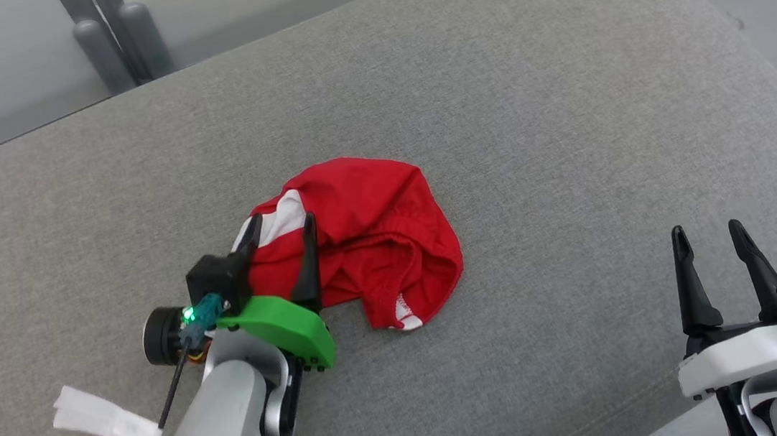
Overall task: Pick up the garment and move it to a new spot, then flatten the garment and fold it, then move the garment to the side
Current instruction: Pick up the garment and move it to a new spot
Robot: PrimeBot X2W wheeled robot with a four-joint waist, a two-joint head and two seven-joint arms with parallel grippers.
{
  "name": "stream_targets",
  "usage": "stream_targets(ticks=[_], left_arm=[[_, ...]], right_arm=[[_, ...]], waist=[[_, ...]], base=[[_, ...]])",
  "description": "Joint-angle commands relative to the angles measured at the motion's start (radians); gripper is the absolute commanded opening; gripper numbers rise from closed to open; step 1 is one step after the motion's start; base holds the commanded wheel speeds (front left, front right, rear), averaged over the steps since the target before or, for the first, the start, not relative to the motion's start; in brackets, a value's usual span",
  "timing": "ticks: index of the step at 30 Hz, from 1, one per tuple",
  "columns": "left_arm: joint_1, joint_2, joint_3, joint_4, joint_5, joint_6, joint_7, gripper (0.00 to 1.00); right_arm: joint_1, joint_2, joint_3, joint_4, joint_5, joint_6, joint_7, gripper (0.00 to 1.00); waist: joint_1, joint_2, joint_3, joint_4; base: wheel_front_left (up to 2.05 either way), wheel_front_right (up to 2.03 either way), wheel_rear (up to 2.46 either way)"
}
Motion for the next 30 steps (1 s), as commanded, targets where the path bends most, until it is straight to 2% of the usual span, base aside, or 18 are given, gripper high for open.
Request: stream_targets(ticks=[1,4,7,9,11,13,17,21,30], left_arm=[[0.054,0.004,0.009,-0.036,0.009,0.016,-0.012,1.00],[0.189,0.022,0.055,-0.174,0.039,0.048,-0.020,1.00],[0.345,0.032,0.117,-0.295,0.072,0.052,-0.019,1.00],[0.450,0.029,0.188,-0.356,0.071,0.041,-0.019,1.00],[0.512,0.028,0.242,-0.389,0.080,0.003,-0.018,1.00],[0.576,0.025,0.305,-0.400,0.105,-0.016,-0.018,1.00],[0.636,0.016,0.382,-0.456,0.181,-0.087,-0.018,1.00],[0.675,0.003,0.427,-0.489,0.222,-0.136,-0.018,1.00],[0.670,-0.017,0.437,-0.506,0.237,-0.158,-0.018,1.00]], right_arm=[[0.018,-0.002,-0.008,-0.011,-0.021,0.000,-0.003,1.00],[0.046,-0.014,-0.026,-0.030,-0.053,0.000,-0.003,1.00],[0.072,-0.036,-0.034,-0.051,-0.070,0.000,-0.003,1.00],[0.088,-0.054,-0.028,-0.061,-0.076,0.000,-0.003,1.00],[0.101,-0.067,-0.030,-0.068,-0.078,0.000,-0.003,1.00],[0.118,-0.073,-0.034,-0.068,-0.075,0.000,-0.003,1.00],[0.137,-0.077,-0.034,-0.055,-0.077,0.000,-0.003,1.00],[0.153,-0.063,-0.038,-0.040,-0.079,0.000,-0.003,1.00],[0.164,-0.048,-0.018,0.001,-0.082,0.000,-0.003,1.00]], waist=[[0.0000,0.0000,-0.089,0.100],[0.0000,0.0000,-0.141,0.160],[0.0000,0.0000,-0.179,0.217],[0.0000,0.0000,-0.195,0.255],[0.0000,0.0000,-0.209,0.289],[0.0000,0.0000,-0.220,0.319],[0.0000,0.0000,-0.238,0.366],[0.0000,0.0000,-0.252,0.388],[0.0000,0.0000,-0.255,0.395]], base=[[0.00,0.00,0.00],[0.00,0.00,0.00],[0.00,0.00,0.00],[0.00,0.00,0.00],[0.00,0.00,0.00],[0.00,0.00,0.00],[0.00,0.00,0.00],[0.00,0.00,0.00],[0.00,0.00,0.00]])
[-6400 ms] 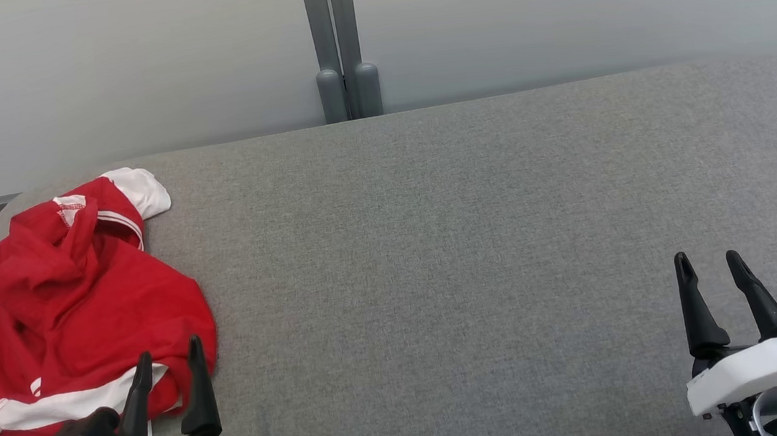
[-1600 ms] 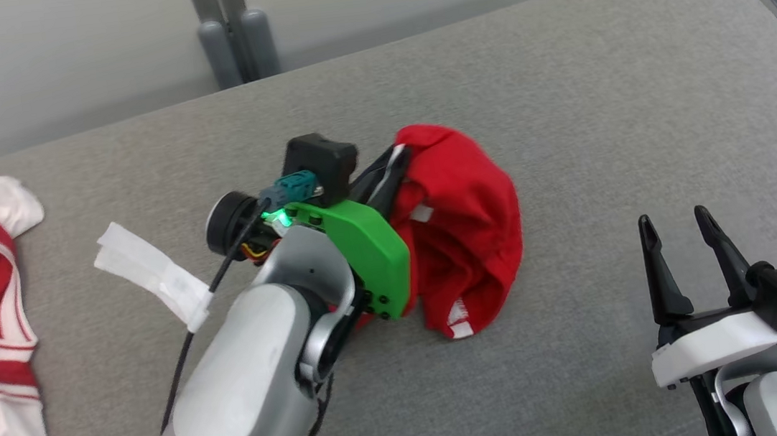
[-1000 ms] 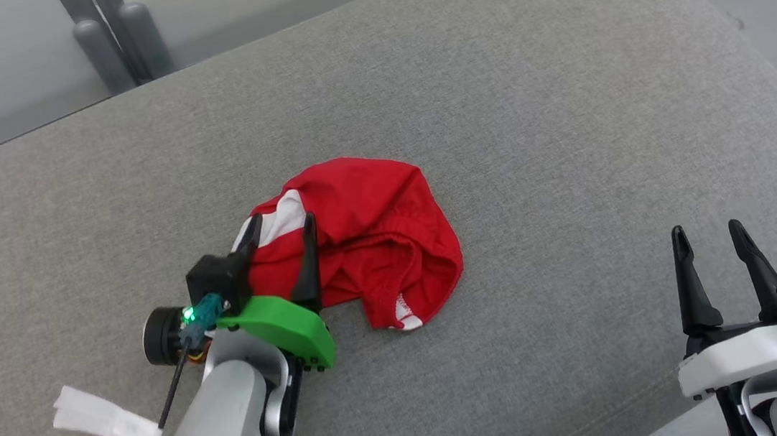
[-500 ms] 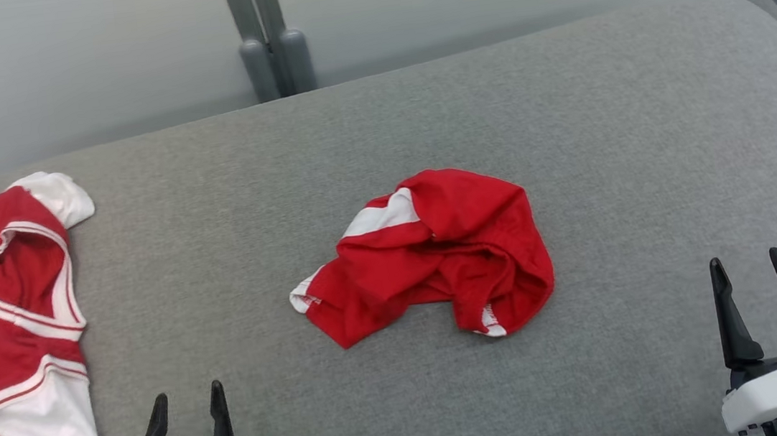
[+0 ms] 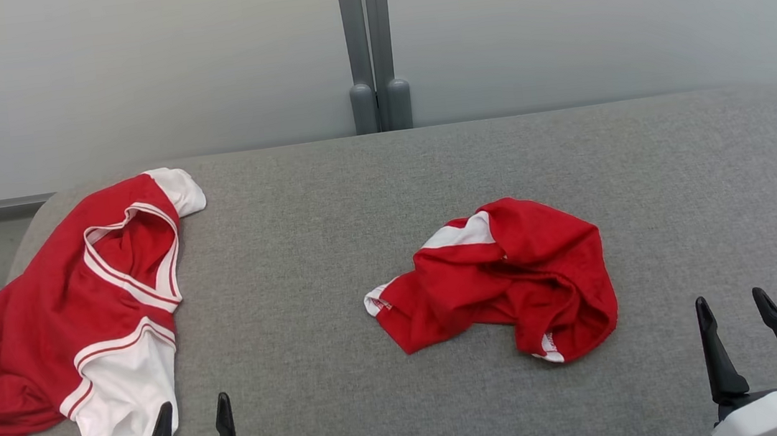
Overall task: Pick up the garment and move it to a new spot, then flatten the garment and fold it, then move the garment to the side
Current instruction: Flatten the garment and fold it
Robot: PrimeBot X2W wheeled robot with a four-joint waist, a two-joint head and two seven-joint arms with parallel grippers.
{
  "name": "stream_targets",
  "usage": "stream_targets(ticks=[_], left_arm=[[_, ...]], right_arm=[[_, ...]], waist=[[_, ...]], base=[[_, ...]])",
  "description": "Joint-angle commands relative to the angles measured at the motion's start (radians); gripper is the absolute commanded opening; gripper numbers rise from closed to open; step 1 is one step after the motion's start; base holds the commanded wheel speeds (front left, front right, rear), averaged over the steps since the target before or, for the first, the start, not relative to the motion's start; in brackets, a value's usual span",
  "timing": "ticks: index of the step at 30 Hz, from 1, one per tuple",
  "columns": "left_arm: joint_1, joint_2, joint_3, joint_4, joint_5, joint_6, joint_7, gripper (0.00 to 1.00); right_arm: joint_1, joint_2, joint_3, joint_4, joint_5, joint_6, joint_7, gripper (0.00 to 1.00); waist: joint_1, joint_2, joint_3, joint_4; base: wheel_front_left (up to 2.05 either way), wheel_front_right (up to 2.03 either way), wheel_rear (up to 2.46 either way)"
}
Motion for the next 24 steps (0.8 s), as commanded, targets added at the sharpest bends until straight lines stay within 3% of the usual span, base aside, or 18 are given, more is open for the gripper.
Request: stream_targets(ticks=[1,24], left_arm=[[-0.004,0.000,0.001,-0.003,0.001,-0.003,0.000,1.00],[-0.021,0.019,0.000,0.008,0.008,-0.004,0.000,1.00]], right_arm=[[0.011,0.000,0.002,0.004,-0.005,0.000,-0.003,1.00],[-0.014,0.006,0.023,0.009,0.010,0.000,-0.003,1.00]], waist=[[0.0000,0.0000,-0.007,0.006],[0.0000,0.0000,0.003,-0.008]], base=[[0.00,0.00,0.00],[0.00,0.00,0.00]])
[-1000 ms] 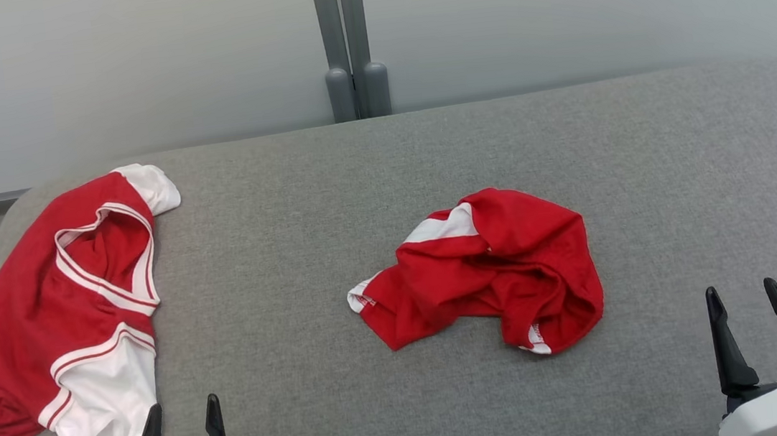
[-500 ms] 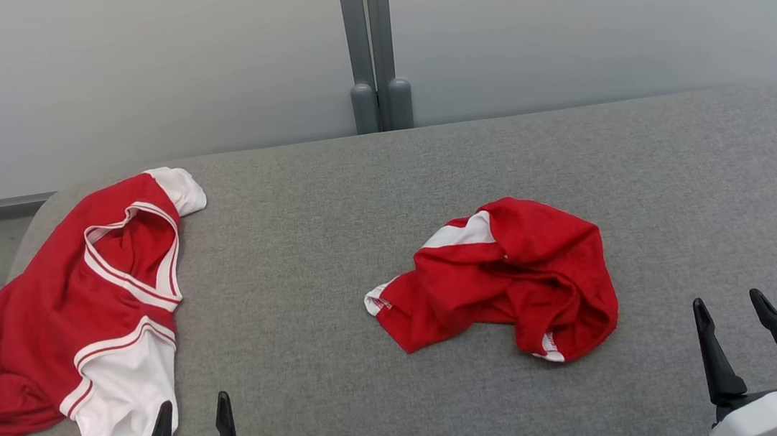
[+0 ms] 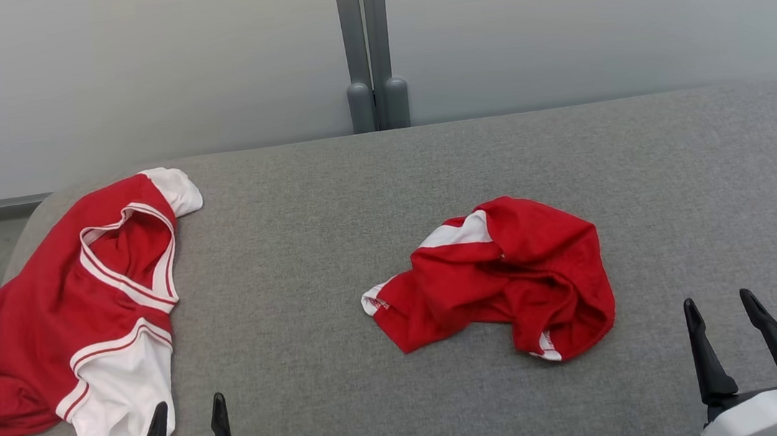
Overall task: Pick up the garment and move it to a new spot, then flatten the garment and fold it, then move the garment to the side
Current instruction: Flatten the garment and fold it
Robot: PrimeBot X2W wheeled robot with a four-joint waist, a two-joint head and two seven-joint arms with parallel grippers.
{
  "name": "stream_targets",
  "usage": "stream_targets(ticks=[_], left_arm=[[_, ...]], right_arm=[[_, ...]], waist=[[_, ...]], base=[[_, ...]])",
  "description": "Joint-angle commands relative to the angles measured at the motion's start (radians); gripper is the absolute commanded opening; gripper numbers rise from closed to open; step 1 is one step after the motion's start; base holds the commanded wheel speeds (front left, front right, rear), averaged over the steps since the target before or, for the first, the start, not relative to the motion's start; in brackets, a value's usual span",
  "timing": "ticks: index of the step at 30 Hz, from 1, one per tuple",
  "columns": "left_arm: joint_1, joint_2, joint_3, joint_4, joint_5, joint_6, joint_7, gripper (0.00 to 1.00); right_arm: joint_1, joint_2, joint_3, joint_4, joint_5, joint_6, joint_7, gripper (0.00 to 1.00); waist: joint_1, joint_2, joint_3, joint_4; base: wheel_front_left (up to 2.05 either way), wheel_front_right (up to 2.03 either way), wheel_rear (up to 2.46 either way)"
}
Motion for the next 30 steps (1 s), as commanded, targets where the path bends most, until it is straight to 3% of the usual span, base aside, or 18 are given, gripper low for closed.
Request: stream_targets(ticks=[1,5,9,12,20,23,30], left_arm=[[-0.017,0.007,-0.004,-0.005,0.014,-0.002,0.000,1.00],[-0.054,0.008,-0.068,-0.051,0.041,-0.003,0.000,1.00],[-0.135,0.030,-0.269,-0.072,0.074,-0.003,0.000,1.00],[-0.228,0.044,-0.438,0.016,0.093,-0.001,0.011,1.00],[-0.499,0.009,-0.786,0.274,0.068,0.000,0.117,1.00],[-0.544,0.000,-0.853,0.358,0.018,-0.001,0.143,1.00],[-0.610,0.024,-0.823,0.543,0.001,0.021,0.163,1.00]], right_arm=[[-0.011,0.000,0.004,-0.001,0.007,0.000,-0.003,1.00],[-0.026,-0.007,0.012,-0.005,0.009,0.000,-0.003,1.00],[-0.050,-0.014,0.028,-0.017,0.010,0.000,-0.003,1.00],[-0.073,-0.019,0.043,-0.024,0.011,0.000,-0.003,1.00],[-0.129,0.003,0.070,-0.026,0.022,0.000,-0.003,1.00],[-0.125,0.013,0.064,-0.023,0.025,0.000,-0.003,1.00],[-0.097,0.027,0.027,-0.026,0.028,0.000,-0.003,1.00]], waist=[[0.0000,0.0000,0.003,-0.007],[0.0000,0.0000,0.013,-0.037],[0.0000,0.0000,0.027,-0.092],[0.0000,0.0000,0.046,-0.155],[0.0000,0.0000,0.117,-0.353],[0.0000,0.0000,0.125,-0.409],[0.0000,0.0000,0.116,-0.487]], base=[[0.00,0.00,0.00],[0.00,0.00,0.00],[0.00,0.00,0.00],[0.00,0.00,0.00],[0.00,0.00,0.00],[0.00,0.00,0.00],[0.00,0.00,0.00]])
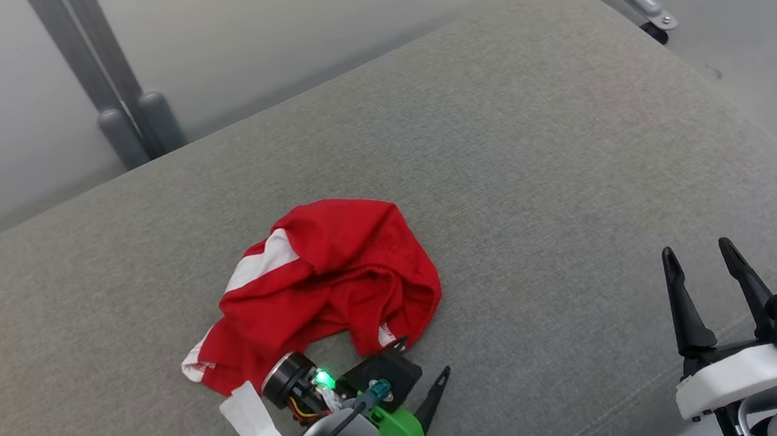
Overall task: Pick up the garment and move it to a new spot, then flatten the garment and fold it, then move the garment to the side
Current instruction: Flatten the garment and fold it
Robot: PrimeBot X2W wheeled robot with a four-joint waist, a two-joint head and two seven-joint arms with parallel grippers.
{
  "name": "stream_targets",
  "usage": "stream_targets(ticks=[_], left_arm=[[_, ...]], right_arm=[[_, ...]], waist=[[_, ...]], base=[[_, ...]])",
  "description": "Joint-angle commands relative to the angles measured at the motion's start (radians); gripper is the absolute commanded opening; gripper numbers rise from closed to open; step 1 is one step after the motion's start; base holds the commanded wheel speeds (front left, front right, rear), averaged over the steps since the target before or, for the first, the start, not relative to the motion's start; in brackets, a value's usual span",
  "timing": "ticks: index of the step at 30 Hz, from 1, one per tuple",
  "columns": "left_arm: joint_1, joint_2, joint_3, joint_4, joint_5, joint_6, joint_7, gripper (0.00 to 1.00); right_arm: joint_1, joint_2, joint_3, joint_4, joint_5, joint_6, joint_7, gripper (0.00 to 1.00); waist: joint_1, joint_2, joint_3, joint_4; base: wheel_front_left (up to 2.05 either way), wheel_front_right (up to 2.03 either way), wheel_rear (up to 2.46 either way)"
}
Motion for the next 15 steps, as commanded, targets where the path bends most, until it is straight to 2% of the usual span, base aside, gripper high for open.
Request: stream_targets(ticks=[1,4,10,11,12,13,15], left_arm=[[-0.023,0.015,0.004,0.029,0.004,0.005,0.008,1.00],[-0.039,0.024,0.011,0.098,-0.003,0.011,0.010,1.00],[-0.083,0.024,0.036,0.201,-0.009,0.054,-0.006,1.00],[-0.089,0.025,0.038,0.224,-0.013,0.054,0.004,0.86],[-0.097,0.024,0.040,0.240,-0.018,0.055,0.013,0.25],[-0.104,0.020,0.041,0.264,-0.029,0.046,0.032,0.00],[-0.113,0.003,0.057,0.274,-0.072,0.023,0.030,0.00]], right_arm=[[0.010,0.004,-0.004,-0.002,0.002,0.000,-0.003,1.00],[0.014,0.009,-0.010,0.000,0.008,0.000,-0.003,1.00],[0.015,0.013,-0.012,-0.003,0.011,0.000,-0.003,1.00],[0.014,0.014,-0.010,-0.002,0.012,0.000,-0.003,1.00],[0.013,0.014,-0.009,-0.002,0.013,0.000,-0.003,1.00],[0.012,0.015,-0.008,-0.002,0.014,0.000,-0.003,1.00],[0.015,0.014,-0.008,-0.002,0.015,0.000,-0.003,1.00]], waist=[[0.0000,-0.0001,0.018,-0.077],[0.0000,-0.0001,0.013,-0.088],[0.0000,-0.0001,0.010,-0.088],[0.0000,-0.0001,0.011,-0.085],[0.0000,-0.0001,0.011,-0.083],[0.0000,-0.0001,0.011,-0.080],[0.0000,-0.0001,0.010,-0.071]], base=[[0.00,0.00,0.00],[0.00,0.00,0.00],[0.00,0.00,0.00],[0.00,0.00,0.00],[0.00,0.00,0.00],[0.00,0.00,0.00],[0.00,0.00,0.00]])
